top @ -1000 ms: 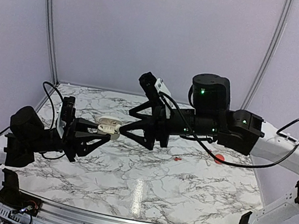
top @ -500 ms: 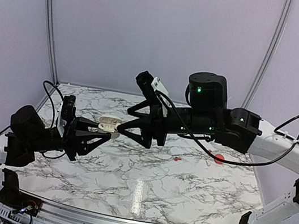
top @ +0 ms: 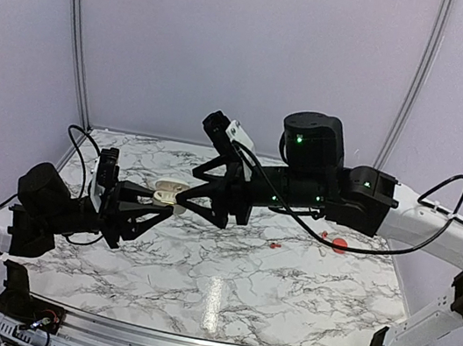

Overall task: Insert the wireless bluetooth earbuds into the charging case
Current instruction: Adjust the right earbud in the right side groove of the charging case.

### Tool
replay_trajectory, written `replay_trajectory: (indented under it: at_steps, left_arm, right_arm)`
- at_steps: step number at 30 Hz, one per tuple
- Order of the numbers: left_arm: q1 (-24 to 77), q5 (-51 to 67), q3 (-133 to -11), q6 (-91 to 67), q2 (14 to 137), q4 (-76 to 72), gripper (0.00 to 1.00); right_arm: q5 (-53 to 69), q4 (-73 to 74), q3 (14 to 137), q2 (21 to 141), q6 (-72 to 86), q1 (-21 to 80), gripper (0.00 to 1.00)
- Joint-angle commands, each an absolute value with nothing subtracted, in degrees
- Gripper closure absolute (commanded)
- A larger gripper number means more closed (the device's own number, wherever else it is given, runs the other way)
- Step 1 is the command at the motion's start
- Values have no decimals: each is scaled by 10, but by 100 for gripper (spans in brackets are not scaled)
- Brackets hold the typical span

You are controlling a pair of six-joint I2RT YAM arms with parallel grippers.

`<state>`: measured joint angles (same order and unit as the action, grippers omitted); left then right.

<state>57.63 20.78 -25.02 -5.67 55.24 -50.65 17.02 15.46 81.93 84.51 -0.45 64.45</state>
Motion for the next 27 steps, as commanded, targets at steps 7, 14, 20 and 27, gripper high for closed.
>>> replay_trajectory:
  at_steps: [7,14,20,27]
  left_arm:
    - [575,211,-270,-48,554,-514,100]
    - [575,202,-268,-47,553,-513,100]
    - [571,193,-268,-61,563,-511,100]
    - [559,185,-257,-71,563,-510,100]
  right_arm:
    - [152,160,856,865,19,644,26]
    - [202,134,847,860,23,641,25]
    - [281,74,797,811,54,603,24]
    - [283,89,744,748,105,469,24]
